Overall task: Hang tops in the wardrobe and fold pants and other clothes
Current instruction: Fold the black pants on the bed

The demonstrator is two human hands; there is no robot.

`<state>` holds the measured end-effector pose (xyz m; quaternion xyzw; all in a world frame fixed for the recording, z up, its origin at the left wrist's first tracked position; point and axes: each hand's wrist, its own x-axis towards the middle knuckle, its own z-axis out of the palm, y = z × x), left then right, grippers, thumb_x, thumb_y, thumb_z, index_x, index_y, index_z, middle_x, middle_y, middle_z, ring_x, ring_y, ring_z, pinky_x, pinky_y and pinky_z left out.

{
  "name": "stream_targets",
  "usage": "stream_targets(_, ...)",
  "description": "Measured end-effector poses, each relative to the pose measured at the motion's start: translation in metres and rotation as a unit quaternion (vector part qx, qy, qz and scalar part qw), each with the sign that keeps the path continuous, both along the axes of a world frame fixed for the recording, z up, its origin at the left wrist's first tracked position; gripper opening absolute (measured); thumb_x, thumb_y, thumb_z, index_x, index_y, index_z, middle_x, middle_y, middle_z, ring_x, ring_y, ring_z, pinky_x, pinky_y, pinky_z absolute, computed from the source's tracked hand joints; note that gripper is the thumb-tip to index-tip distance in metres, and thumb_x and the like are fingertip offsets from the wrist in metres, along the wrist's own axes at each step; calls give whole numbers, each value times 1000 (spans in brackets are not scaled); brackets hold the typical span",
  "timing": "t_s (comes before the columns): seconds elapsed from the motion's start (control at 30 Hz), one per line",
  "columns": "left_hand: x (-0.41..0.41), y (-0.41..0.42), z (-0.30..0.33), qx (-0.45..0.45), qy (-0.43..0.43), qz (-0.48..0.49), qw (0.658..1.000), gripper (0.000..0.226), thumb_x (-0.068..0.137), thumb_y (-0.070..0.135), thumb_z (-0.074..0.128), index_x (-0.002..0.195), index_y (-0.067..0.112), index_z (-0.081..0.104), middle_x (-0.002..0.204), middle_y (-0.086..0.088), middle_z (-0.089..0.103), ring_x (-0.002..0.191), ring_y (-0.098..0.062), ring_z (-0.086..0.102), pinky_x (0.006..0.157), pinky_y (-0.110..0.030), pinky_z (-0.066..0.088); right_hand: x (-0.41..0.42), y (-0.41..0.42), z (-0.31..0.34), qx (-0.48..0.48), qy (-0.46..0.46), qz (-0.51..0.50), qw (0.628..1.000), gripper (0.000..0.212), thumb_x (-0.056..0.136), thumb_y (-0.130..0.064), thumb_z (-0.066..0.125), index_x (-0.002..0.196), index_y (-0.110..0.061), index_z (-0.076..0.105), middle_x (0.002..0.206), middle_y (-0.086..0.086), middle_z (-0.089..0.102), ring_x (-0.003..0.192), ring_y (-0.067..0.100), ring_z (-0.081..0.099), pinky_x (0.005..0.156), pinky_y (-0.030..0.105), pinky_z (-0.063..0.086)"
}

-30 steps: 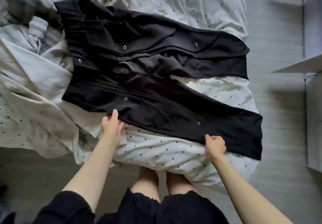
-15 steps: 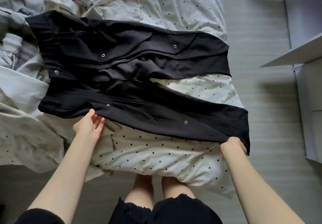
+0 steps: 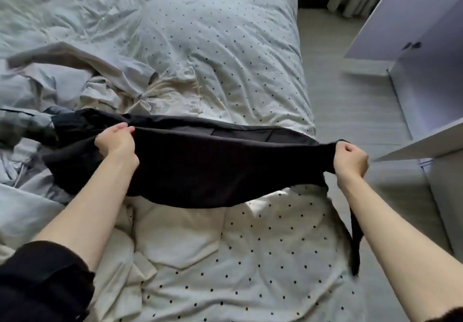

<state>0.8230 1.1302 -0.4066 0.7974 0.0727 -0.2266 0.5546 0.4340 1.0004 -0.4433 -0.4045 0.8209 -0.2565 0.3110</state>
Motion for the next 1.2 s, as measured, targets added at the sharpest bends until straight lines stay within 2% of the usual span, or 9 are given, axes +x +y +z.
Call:
stream_targets(0.1, -5, -19, -20, 107, -149, -205, 961, 32, 92, 14, 53, 122, 8, 60, 123, -11, 62, 108, -19, 57, 98, -24, 39, 23, -31, -24, 21, -7, 184, 983, 35, 93, -21, 48, 124, -10, 60, 131, 10, 58, 122, 28, 50, 105, 35, 37)
stream_targets(0.3, -90, 12, -77, 214, -363, -507, 752, 53, 94, 15, 51, 144, 11, 34, 153, -16, 23, 143, -32, 15, 115, -49, 14, 28, 21, -96, 134, 9, 354, 925, 51, 96, -21, 47, 145, -11, 34, 152, 6, 31, 142, 19, 24, 112, 29, 21)
stream_targets(0.43, -102, 8, -103, 336, -372, -591, 632, 56, 97, 39, 39, 149, 30, 18, 159, -2, 2, 146, -24, -2, 110, -62, 4, 24, 23, -113, 115, 86, 394, 908, 51, 98, -27, 45, 146, -15, 33, 155, 8, 25, 144, 22, 16, 115, 41, 20)
stream_targets(0.57, -92, -3, -110, 381, -376, -590, 605, 58, 96, 50, 32, 149, 34, 14, 159, 1, -2, 145, -26, -7, 106, -67, 1, 23, 6, -113, 80, 144, 398, 903, 50, 97, -28, 45, 145, -18, 33, 154, 5, 26, 142, 23, 20, 110, 46, 25)
stream_targets(0.73, -105, -27, -116, 383, -411, -620, 548, 58, 95, 53, 22, 149, 37, 8, 159, 1, -5, 145, -25, -13, 106, -67, -2, 23, -48, -114, 32, 197, 265, 943, 59, 94, -23, 52, 146, -16, 25, 149, 7, 30, 133, 30, 31, 101, 48, 31)
stream_targets(0.87, -122, -46, -136, 418, -445, -606, 509, 59, 93, 57, 15, 148, 39, 9, 159, 3, 1, 145, -25, -9, 101, -72, -6, 12, -86, -132, 65, 258, 306, 914, 43, 95, -17, 45, 138, -20, 42, 144, 9, 36, 131, 29, 31, 101, 45, 29)
stream_targets(0.97, -126, -51, -150, 435, -452, -591, 507, 60, 91, 58, 12, 148, 38, 14, 159, 3, 6, 145, -25, -6, 98, -73, -7, -5, -102, -145, 26, 243, 311, 918, 29, 97, -16, 38, 117, -13, 59, 129, 11, 51, 123, 29, 39, 98, 40, 29)
stream_targets(1.07, -123, -49, -153, 439, -440, -595, 509, 59, 91, 58, 15, 147, 39, 15, 159, 6, 7, 145, -23, -5, 100, -72, -6, -25, -110, -141, 6, 197, 324, 925, 24, 97, -14, 35, 102, -6, 57, 111, 19, 60, 107, 37, 50, 87, 40, 37)
stream_targets(1.2, -128, -49, -147, 446, -410, -593, 531, 57, 93, 56, 17, 148, 40, 12, 159, 8, 3, 145, -20, -8, 101, -71, -5, -42, -108, -129, 70, 160, 422, 890, 35, 94, -18, 48, 128, -9, 46, 130, 17, 54, 119, 35, 48, 94, 40, 39)
